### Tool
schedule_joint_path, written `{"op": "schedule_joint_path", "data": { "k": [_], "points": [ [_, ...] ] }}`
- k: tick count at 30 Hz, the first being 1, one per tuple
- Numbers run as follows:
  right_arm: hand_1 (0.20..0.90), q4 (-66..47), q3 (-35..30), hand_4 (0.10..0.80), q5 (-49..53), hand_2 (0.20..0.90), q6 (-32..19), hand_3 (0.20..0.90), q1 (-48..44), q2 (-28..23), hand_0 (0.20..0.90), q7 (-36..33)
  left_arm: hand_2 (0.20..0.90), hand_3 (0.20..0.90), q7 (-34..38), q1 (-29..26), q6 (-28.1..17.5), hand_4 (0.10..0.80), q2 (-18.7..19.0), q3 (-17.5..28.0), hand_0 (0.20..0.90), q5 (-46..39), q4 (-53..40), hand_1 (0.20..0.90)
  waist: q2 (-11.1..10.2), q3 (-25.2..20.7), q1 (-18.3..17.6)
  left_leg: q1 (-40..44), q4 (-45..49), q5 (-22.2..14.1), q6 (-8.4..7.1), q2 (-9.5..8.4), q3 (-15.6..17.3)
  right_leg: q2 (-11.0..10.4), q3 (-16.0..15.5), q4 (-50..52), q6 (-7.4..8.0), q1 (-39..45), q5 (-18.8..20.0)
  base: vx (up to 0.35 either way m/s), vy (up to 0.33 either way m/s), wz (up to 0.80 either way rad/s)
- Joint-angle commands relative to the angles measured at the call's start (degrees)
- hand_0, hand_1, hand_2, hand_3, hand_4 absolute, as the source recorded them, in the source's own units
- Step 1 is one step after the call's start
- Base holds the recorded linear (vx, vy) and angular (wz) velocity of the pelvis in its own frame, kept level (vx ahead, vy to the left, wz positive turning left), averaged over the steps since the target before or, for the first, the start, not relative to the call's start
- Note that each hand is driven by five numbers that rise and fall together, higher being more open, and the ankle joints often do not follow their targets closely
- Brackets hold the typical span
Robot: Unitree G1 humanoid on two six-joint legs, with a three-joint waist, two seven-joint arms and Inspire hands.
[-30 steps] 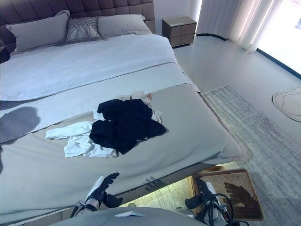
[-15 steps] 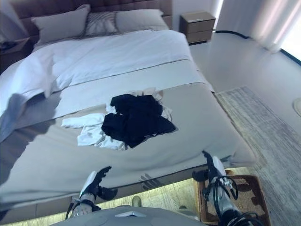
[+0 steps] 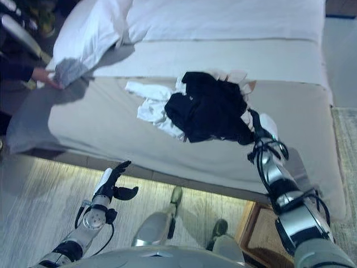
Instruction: Pick up the clothes from the bed and place them into the basket
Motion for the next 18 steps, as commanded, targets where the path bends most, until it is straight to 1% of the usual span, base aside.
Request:
{"op": "schedule_joint_path", "data": {
  "k": [1,3,4,5,9,10,11,12,13,14,15,16,18],
  "points": [
    [0.900,-2.15,2.38,0.800,0.75,0.900,-1.05,0.900,-6.53,-3.01,0.900,-0.55,0.900,0.900,2.64,-2.61,-4.45,0.800,1.46,-0.08,0.900,-2.54,-1.69,0.900,-1.71,0.14,0.18,1.11,6.48,-10.03,0.86,-0.43,5.49,-2.83,-1.53,9.45,-4.21,-6.09,-3.64,0.013,0.041,0.20],
    [0.900,-1.00,2.85,0.800,0.01,0.900,-0.61,0.900,-8.90,-3.42,0.900,-0.43,0.900,0.900,4.99,-2.24,-6.04,0.800,0.75,-1.18,0.900,-0.21,-0.81,0.900,-1.00,1.10,0.79,-0.05,6.83,-9.96,0.92,-0.76,5.17,-3.74,-2.05,11.34,-4.42,-7.76,-4.15,0.015,0.081,0.23],
    [0.900,-1.01,2.99,0.800,0.01,0.900,-0.46,0.900,-9.23,-3.57,0.900,-0.38,0.900,0.900,5.48,-2.28,-6.10,0.800,0.74,-1.37,0.900,0.47,-0.78,0.900,-0.91,1.26,0.83,-0.30,7.02,-9.98,0.95,-0.83,5.17,-3.89,-2.09,11.75,-4.48,-8.09,-4.27,-0.008,0.129,0.18],
    [0.900,-0.80,3.31,0.800,-0.65,0.900,0.31,0.900,-11.24,-4.10,0.900,0.20,0.900,0.900,7.94,-2.42,-6.68,0.800,1.14,-2.12,0.900,3.63,-0.93,0.900,-0.37,2.24,1.03,-1.64,8.30,-9.99,0.94,-0.92,5.17,-4.61,-2.10,14.02,-4.68,-9.97,-4.58,-0.017,0.113,0.14],
    [0.900,0.10,5.39,0.800,-0.79,0.900,1.72,0.900,-16.42,-5.86,0.900,0.49,0.900,0.900,14.70,-3.49,-6.25,0.800,3.77,-3.30,0.900,8.86,-3.34,0.900,0.61,4.92,1.69,-5.46,13.14,-10.89,1.39,-1.49,5.11,-6.43,-1.83,20.20,-5.38,-14.56,-5.81,-0.001,0.133,0.13],
    [0.900,0.14,5.57,0.800,-0.74,0.900,1.87,0.900,-16.82,-5.98,0.900,0.40,0.900,0.900,15.43,-3.62,-6.10,0.800,4.04,-3.32,0.900,9.34,-3.70,0.900,0.63,5.14,1.74,-5.91,13.70,-11.06,1.45,-1.58,5.13,-6.61,-1.75,20.85,-5.46,-15.06,-6.01,0.083,0.107,0.07],
    [0.900,0.25,6.00,0.800,-0.86,0.900,2.62,0.900,-18.37,-6.51,0.900,0.43,0.900,0.900,17.32,-3.99,-5.33,0.800,5.39,-3.45,0.900,10.27,-5.73,0.900,0.56,6.25,1.97,-6.89,16.21,-12.94,1.38,-1.97,5.02,-7.24,-0.85,24.24,-5.39,-16.43,-8.29,0.080,0.079,0.09],
    [0.900,0.63,6.33,0.800,-1.12,0.900,3.04,0.900,-19.35,-6.87,0.900,0.17,0.900,0.900,18.67,-4.36,-4.92,0.800,6.50,-3.51,0.900,10.76,-7.51,0.900,0.70,7.08,2.27,-8.31,18.06,-13.39,1.63,-2.28,4.99,-7.79,-0.83,26.12,-5.59,-17.77,-8.68,0.076,0.061,0.07],
    [0.900,0.70,6.36,0.800,-1.13,0.900,3.06,0.900,-19.49,-6.88,0.900,0.14,0.900,0.900,18.78,-4.38,-4.87,0.800,6.63,-3.47,0.900,10.77,-7.74,0.900,0.62,7.20,2.31,-8.52,18.40,-13.57,1.67,-2.37,5.05,-7.96,-0.74,26.56,-5.60,-18.03,-8.89,0.007,0.063,0.12],
    [0.900,1.16,6.63,0.800,-1.31,0.900,3.71,0.900,-20.90,-7.61,0.900,-0.20,0.900,0.900,18.89,-4.70,-4.74,0.800,8.52,-3.18,0.900,9.37,-11.24,0.900,0.86,8.31,3.01,-10.46,20.76,-14.15,2.19,-2.78,4.87,-8.64,-0.92,29.48,-5.91,-19.80,-9.65,0.008,0.033,0.10],
    [0.900,1.21,6.69,0.800,-1.31,0.900,3.92,0.900,-21.31,-7.82,0.900,-0.32,0.900,0.900,18.61,-4.75,-4.74,0.800,8.95,-3.00,0.900,8.57,-12.23,0.900,0.92,8.62,3.19,-10.98,21.37,-14.34,2.34,-2.88,4.84,-8.84,-0.95,30.32,-6.00,-20.34,-9.89,-0.009,0.039,0.08],
    [0.900,1.11,6.63,0.800,-1.88,0.900,4.69,0.900,-22.42,-8.52,0.900,-1.18,0.900,0.900,16.29,-4.90,-4.71,0.800,10.23,-2.03,0.900,5.71,-15.62,0.900,1.14,9.92,3.76,-13.21,24.04,-15.12,3.03,-3.47,4.71,-9.53,-0.96,33.60,-6.20,-22.67,-10.60,-0.023,0.011,0.07],
    [0.900,1.21,6.54,0.800,-2.24,0.900,5.39,0.900,-23.44,-9.13,0.900,-1.55,0.900,0.900,15.03,-5.02,-5.18,0.800,11.18,-1.51,0.900,5.21,-17.66,0.900,1.24,10.69,4.16,-15.19,25.98,-15.68,3.48,-3.95,4.71,-9.92,-0.99,35.91,-6.39,-24.45,-11.20,-0.024,0.000,0.14]
  ]
}}
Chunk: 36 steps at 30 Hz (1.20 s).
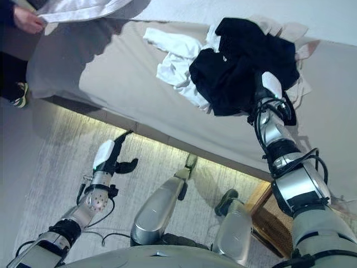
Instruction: Pick up the clothes from the bed and place them into the basket
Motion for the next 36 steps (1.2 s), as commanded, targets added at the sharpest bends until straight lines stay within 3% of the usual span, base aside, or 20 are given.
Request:
{"op": "schedule_joint_path", "data": {
  "k": [1,12,13,14,15,25,36],
  "points": [
    [0.900,-1.67,3.16,0.800,-2.19,0.900,0.20,0.900,-6.74,-5.83,0.900,-3.79,0.900,0.900,-0.48,1.28,-2.81,0.800,2.80,2.39,0.900,-3.27,-6.35,0.900,1.12,-0.80,1.35,-2.66,11.61,-12.16,1.03,3.20,3.88,2.09,-1.39,6.35,-4.90,-7.37,1.67,-0.029,-0.003,0.17],
    [0.900,1.55,5.05,0.800,-3.46,0.900,5.75,0.900,-13.78,-9.16,0.900,-3.53,0.900,0.900,-3.46,3.43,-4.90,0.800,4.92,3.57,0.900,-11.33,-17.40,0.900,2.69,-0.02,3.05,-18.10,28.80,-17.50,4.14,0.79,3.98,0.89,0.21,20.71,-6.40,-21.20,-2.00,-0.047,0.002,0.12],
    [0.747,2.46,5.29,0.622,-3.42,0.747,5.52,0.722,-14.26,-9.52,0.747,-2.62,0.900,0.900,-3.85,3.84,-5.46,0.800,5.14,4.06,0.900,-12.23,-18.34,0.900,2.67,-0.02,3.19,-19.18,30.30,-18.12,4.42,0.72,3.83,0.98,0.54,21.75,-6.43,-22.28,-2.32,-0.073,-0.039,-0.02],
    [0.354,2.70,5.38,0.163,-3.12,0.354,5.38,0.263,-14.30,-9.66,0.354,-2.24,0.900,0.900,-4.21,4.00,-5.51,0.800,5.30,4.57,0.900,-12.80,-19.00,0.900,2.46,-0.02,3.23,-19.56,30.88,-18.42,4.68,0.66,3.70,1.23,0.69,21.99,-6.44,-22.64,-2.38,-0.055,-0.044,-0.04],
    [0.300,2.98,5.42,0.100,-2.93,0.300,5.09,0.200,-14.21,-9.67,0.300,-2.21,0.900,0.900,-4.58,4.04,-5.35,0.800,5.31,4.92,0.900,-13.24,-19.52,0.900,2.31,-0.02,3.26,-19.78,31.30,-18.61,4.74,0.59,3.61,1.39,0.71,22.03,-6.45,-22.72,-2.36,0.000,0.000,0.00],
    [0.300,4.09,4.10,0.100,-0.04,0.300,4.78,0.200,-12.71,-11.01,0.300,-1.05,0.900,0.900,-7.43,4.32,-5.89,0.800,6.02,6.11,0.900,-14.80,-21.54,0.900,1.53,-0.02,2.92,-17.83,32.32,-19.54,4.36,0.08,3.07,2.32,0.36,19.84,-6.16,-19.21,-1.44,0.002,-0.004,-0.02],
    [0.300,4.92,1.81,0.100,1.64,0.300,2.71,0.200,-10.23,-12.45,0.300,1.94,0.900,0.900,-9.08,3.82,-5.24,0.800,5.77,5.33,0.900,-14.00,-20.26,0.900,-0.02,-0.02,1.54,-6.54,24.17,-17.72,2.73,1.88,3.37,3.51,0.31,9.30,-4.98,-6.91,1.63,0.011,0.013,-0.06]
  ]
}}
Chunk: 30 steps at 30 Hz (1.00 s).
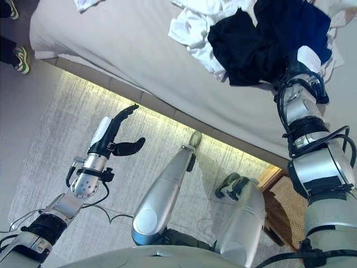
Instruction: Pick up the clothes from the bed and place them into the basket
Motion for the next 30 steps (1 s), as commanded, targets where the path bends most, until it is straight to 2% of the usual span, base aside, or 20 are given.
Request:
{"op": "schedule_joint_path", "data": {
  "k": [1,7,8,11,15,22,30],
  "points": [
    [0.300,-0.93,0.18,0.100,0.29,0.300,-2.35,0.200,-2.65,-6.16,0.300,-1.37,0.900,0.900,1.76,0.43,-3.86,0.800,0.71,4.66,0.900,-1.49,-3.87,0.900,-0.46,-2.23,-0.87,6.26,5.30,-13.15,2.02,-0.31,3.01,3.61,-1.51,-7.53,-0.24,4.26,8.11,0.015,0.040,-0.20],
    [0.300,-2.49,-1.84,0.100,1.30,0.300,-4.41,0.200,1.30,-6.96,0.300,-0.53,0.900,0.900,0.65,0.91,-0.71,0.800,-0.42,4.71,0.900,-1.83,-1.45,0.900,-2.54,-5.65,-2.61,14.78,-3.21,-11.28,0.80,1.75,3.34,5.30,-0.85,-18.27,0.73,12.72,11.08,0.044,0.036,-0.18],
    [0.300,-3.08,-2.24,0.100,1.38,0.300,-4.64,0.200,1.83,-7.28,0.300,-0.14,0.900,0.900,0.43,1.03,0.04,0.800,-0.55,4.70,0.900,-1.86,-1.19,0.900,-2.77,-6.22,-2.91,15.46,-5.03,-9.41,1.01,2.14,3.85,5.45,-1.49,-20.78,0.42,13.54,13.13,0.000,0.051,-0.28],
    [0.300,-6.91,-3.67,0.100,2.91,0.300,-5.84,0.200,4.32,-8.66,0.300,0.87,0.900,0.900,0.24,1.50,4.11,0.800,-1.09,4.29,0.900,-0.69,1.76,0.900,-4.55,-9.69,-5.11,21.61,-10.78,-8.72,0.46,3.70,5.68,7.05,-0.07,-28.85,1.91,18.95,15.29,0.063,0.043,-0.27],
    [0.300,-11.21,-6.39,0.100,6.38,0.300,-7.56,0.200,6.88,-10.67,0.300,1.61,0.900,0.900,0.28,1.98,7.88,0.800,-1.51,3.69,0.900,-0.38,5.30,0.900,-6.14,-13.60,-8.34,28.04,-16.42,-8.31,0.09,4.75,8.38,8.86,2.19,-36.45,3.86,24.00,17.53,0.113,0.030,-0.41],
    [0.300,-18.41,-12.21,0.100,9.44,0.300,-9.95,0.200,10.50,-16.78,0.300,1.72,0.900,0.900,-1.16,2.54,9.52,0.800,-1.54,4.49,0.900,0.09,9.05,0.900,-7.63,-20.83,-13.84,36.07,-25.66,-6.76,-0.43,5.74,12.40,10.83,6.11,-45.90,6.39,28.94,21.30,0.109,-0.013,-0.35],
    [0.300,-22.50,-20.49,0.100,10.86,0.300,-9.23,0.200,18.03,-22.09,0.300,-1.25,0.900,0.900,-3.25,-0.22,9.61,0.800,-1.61,4.26,0.900,-0.46,11.94,0.900,-8.44,-23.77,-18.24,39.83,-29.94,-6.51,-0.55,6.93,15.38,11.74,8.92,-49.52,7.80,30.39,22.93,0.002,-0.029,-0.24]
  ]
}}
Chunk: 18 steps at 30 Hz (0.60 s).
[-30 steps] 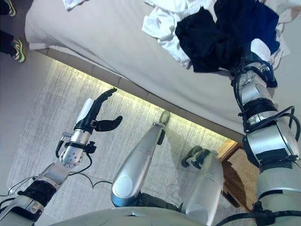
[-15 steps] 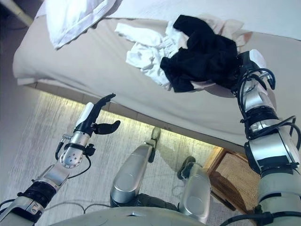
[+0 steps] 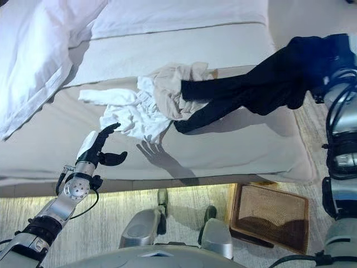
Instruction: Pick up the clothes from the bed and place them into the basket
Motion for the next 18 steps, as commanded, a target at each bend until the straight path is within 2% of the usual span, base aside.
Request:
{"op": "schedule_joint_path", "data": {
  "k": [1,10,18],
  "points": [
    [0.300,-6.33,-1.01,0.100,1.24,0.300,-3.44,0.200,3.33,-8.65,0.300,-5.48,0.900,0.900,0.58,0.37,-2.29,0.800,-1.43,0.61,0.900,-0.65,2.95,0.900,0.21,-12.31,-2.70,2.19,3.20,-9.58,-1.40,3.05,1.10,2.77,0.15,0.30,-0.51,-5.25,2.84,-0.024,-0.022,-0.20],
    [0.300,-9.68,-9.10,0.100,3.32,0.300,-1.22,0.200,9.65,-13.44,0.300,-6.38,0.900,0.900,0.34,-1.85,-3.02,0.800,-2.22,-0.33,0.900,0.29,5.40,0.900,0.04,-14.12,-7.72,4.38,0.66,-9.69,-1.59,3.56,4.16,3.98,4.51,-2.93,0.63,-6.13,5.16,-0.010,0.005,-0.28],
    [0.300,-11.68,-18.03,0.100,5.49,0.300,-2.69,0.200,19.48,-15.87,0.300,-5.03,0.900,0.900,-0.47,-3.65,-4.31,0.800,-1.03,-1.05,0.900,0.65,4.87,0.900,0.04,-14.97,-12.32,5.41,1.51,-11.11,-1.21,4.26,7.18,5.02,8.31,-2.36,0.83,-7.81,5.60,0.001,0.006,-0.28]
  ]
}}
